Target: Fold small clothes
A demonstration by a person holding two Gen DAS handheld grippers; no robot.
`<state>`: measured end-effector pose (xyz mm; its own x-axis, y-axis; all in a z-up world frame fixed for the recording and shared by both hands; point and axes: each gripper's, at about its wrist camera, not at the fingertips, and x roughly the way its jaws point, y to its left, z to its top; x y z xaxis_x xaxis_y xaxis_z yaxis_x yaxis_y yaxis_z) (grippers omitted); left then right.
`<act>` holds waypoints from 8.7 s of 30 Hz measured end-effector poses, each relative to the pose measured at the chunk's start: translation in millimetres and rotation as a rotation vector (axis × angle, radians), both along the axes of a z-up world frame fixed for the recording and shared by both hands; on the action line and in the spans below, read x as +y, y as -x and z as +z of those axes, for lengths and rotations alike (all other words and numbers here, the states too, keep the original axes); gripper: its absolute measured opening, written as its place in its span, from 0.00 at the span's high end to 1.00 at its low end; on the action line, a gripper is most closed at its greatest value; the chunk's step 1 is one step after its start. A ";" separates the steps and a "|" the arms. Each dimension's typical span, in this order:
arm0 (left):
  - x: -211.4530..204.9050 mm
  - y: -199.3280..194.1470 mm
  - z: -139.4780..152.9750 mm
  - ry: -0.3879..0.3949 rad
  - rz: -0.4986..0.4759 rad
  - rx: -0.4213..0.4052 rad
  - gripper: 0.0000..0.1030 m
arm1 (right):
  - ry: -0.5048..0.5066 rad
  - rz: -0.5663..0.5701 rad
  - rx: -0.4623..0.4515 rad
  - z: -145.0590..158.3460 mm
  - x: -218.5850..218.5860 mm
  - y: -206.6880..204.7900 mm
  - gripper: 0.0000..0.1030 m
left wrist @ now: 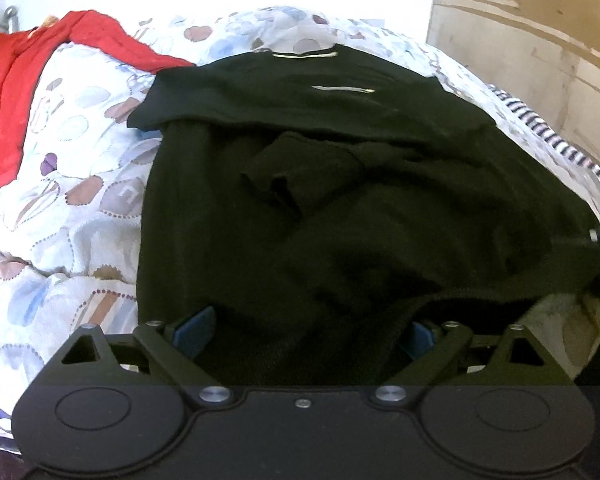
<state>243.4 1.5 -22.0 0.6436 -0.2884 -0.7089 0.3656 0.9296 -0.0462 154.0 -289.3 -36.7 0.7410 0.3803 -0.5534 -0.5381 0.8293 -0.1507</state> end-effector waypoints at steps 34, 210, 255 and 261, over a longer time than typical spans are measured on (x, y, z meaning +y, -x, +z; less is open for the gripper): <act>-13.0 52.3 -27.6 -0.465 0.075 -0.357 0.74 | -0.290 -0.094 -0.060 53.7 -26.9 -19.2 0.95; 83.0 -62.9 6.4 0.165 0.338 0.041 0.95 | -0.433 -0.524 0.113 -6.5 -171.8 -83.7 0.98; 60.8 7.2 20.2 0.224 0.398 -0.102 0.01 | -0.330 -0.530 -0.019 -0.9 -138.9 -45.5 0.15; 45.4 19.1 11.6 0.325 0.383 -0.064 0.01 | -0.327 -0.514 -0.108 8.2 -118.7 -35.2 0.00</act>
